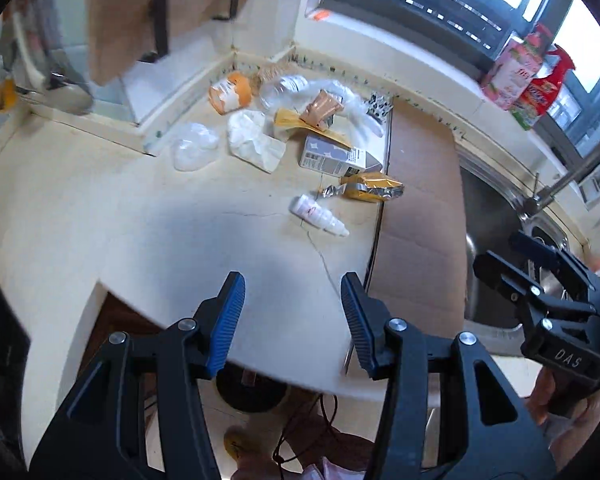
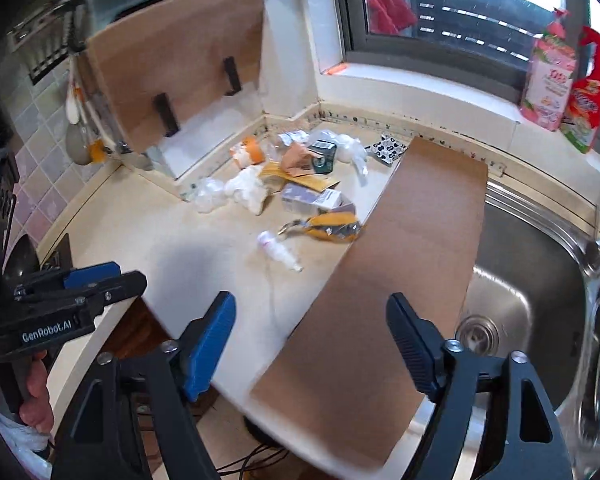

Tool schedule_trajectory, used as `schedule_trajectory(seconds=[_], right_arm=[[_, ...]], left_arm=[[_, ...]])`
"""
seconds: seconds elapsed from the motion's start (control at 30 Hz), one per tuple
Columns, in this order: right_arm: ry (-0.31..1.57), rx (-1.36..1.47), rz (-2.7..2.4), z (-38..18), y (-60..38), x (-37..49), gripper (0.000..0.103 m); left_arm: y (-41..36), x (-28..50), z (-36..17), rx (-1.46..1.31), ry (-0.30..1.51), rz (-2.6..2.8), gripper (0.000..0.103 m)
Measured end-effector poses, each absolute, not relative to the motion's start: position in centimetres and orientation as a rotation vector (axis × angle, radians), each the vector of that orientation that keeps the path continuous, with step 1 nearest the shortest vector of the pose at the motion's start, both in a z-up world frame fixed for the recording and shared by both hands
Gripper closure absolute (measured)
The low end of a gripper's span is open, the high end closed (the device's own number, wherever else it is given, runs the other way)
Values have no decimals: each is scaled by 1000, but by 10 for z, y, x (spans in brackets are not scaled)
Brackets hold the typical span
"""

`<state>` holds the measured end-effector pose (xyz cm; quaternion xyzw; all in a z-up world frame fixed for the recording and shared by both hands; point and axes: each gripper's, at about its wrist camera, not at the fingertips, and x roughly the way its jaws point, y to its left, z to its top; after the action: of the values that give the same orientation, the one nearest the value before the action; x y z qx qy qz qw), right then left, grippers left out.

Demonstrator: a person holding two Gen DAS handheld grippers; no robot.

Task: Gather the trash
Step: 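Grasp the yellow snack bag with the right tool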

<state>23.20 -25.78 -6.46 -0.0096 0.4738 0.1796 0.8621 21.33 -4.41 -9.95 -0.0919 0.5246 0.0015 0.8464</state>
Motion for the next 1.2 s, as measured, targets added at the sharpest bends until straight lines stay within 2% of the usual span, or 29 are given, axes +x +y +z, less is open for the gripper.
schedule_trajectory(seconds=[0.3, 0.5, 0.7, 0.8, 0.83, 0.93, 1.2], right_arm=[[1110, 3, 425, -144, -264, 351, 16], [1202, 189, 437, -186, -266, 401, 15], [1285, 187, 440, -216, -247, 424, 16], [1302, 123, 462, -225, -233, 423, 22], [1307, 107, 468, -227, -229, 421, 29], [1292, 46, 482, -229, -218, 416, 38], [1291, -19, 533, -231, -212, 402, 37]], left_arm=[[-59, 288, -154, -223, 1195, 47, 56], [-60, 313, -176, -250, 1229, 78, 56], [-59, 321, -188, -257, 1254, 93, 56], [-57, 320, -189, -251, 1253, 95, 56], [-56, 320, -190, -254, 1254, 98, 56], [-53, 319, -192, -268, 1257, 106, 56], [-52, 319, -193, -274, 1255, 92, 56]])
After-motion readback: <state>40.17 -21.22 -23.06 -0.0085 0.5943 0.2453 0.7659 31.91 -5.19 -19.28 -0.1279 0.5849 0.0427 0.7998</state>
